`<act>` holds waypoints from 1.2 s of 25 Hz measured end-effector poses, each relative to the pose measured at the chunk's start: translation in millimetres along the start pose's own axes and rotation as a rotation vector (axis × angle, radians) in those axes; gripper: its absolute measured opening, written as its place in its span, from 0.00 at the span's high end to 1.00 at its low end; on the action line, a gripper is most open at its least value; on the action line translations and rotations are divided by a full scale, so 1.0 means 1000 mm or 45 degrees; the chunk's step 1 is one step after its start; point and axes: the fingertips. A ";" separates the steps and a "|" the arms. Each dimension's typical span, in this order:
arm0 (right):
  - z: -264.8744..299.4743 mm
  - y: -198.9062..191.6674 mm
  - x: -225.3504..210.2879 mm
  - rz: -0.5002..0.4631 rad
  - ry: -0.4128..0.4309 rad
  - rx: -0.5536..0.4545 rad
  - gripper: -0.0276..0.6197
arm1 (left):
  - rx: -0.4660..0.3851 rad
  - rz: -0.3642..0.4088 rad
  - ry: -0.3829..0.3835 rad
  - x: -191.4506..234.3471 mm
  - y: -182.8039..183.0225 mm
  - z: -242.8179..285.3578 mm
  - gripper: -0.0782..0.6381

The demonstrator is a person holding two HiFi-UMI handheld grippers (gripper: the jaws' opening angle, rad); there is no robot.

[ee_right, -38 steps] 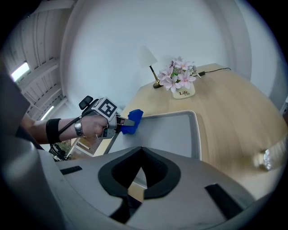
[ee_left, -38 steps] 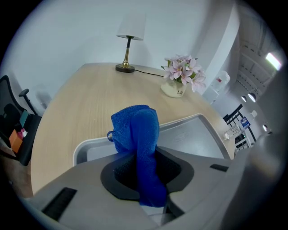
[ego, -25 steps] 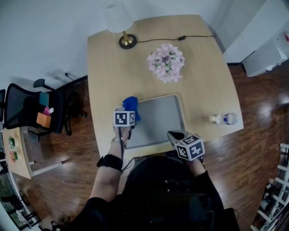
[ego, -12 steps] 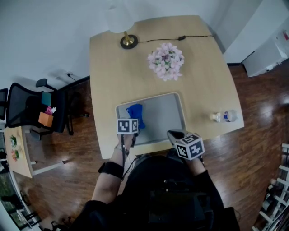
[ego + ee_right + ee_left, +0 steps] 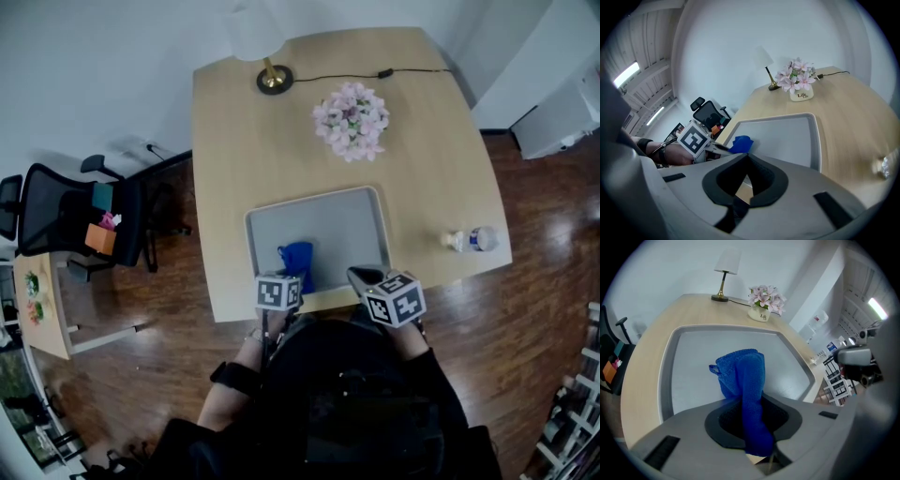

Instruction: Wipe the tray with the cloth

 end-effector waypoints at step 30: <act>-0.013 0.029 -0.046 0.021 -0.022 -0.008 0.96 | -0.117 0.053 0.080 0.031 0.138 0.033 0.76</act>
Point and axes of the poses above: the fingertips, and each gripper's own axes: z forward along the fingers, x to its left, y out of its top, and after that the axes turned 7 degrees about z, right-handed
